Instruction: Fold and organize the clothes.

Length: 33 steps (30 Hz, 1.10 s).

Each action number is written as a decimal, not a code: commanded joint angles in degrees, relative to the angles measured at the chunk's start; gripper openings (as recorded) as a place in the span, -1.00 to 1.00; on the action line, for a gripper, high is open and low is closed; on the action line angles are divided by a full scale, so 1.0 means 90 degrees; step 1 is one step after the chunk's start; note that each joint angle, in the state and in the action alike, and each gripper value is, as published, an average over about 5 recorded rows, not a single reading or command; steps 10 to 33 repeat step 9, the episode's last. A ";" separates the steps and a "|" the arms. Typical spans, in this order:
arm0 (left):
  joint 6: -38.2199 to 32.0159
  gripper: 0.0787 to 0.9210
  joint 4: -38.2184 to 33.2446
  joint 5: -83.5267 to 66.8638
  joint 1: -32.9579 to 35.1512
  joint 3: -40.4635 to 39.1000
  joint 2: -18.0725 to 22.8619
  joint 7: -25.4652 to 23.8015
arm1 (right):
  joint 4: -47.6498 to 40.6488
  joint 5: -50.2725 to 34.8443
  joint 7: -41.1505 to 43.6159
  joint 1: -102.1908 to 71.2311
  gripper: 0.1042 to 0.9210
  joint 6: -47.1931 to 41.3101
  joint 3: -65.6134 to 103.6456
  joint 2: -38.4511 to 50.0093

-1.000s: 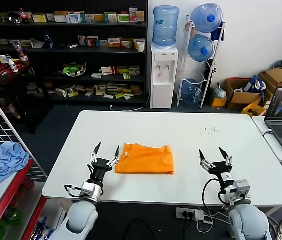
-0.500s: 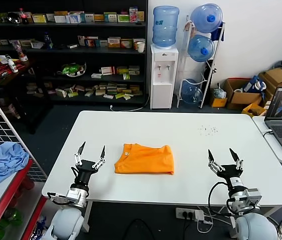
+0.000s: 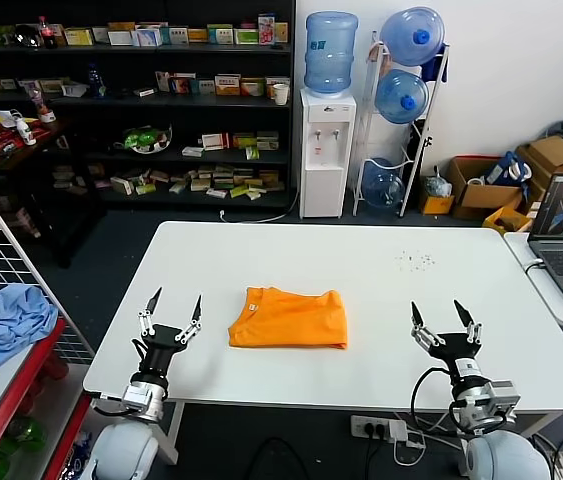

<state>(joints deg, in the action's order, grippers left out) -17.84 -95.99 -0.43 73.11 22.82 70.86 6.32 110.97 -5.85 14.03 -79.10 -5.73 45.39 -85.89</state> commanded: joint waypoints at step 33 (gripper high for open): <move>0.0344 0.77 -0.0279 0.0001 0.0163 0.0125 -0.0063 -0.0091 | 0.0065 -0.0010 0.0027 -0.0057 0.76 -0.0143 0.0019 -0.0074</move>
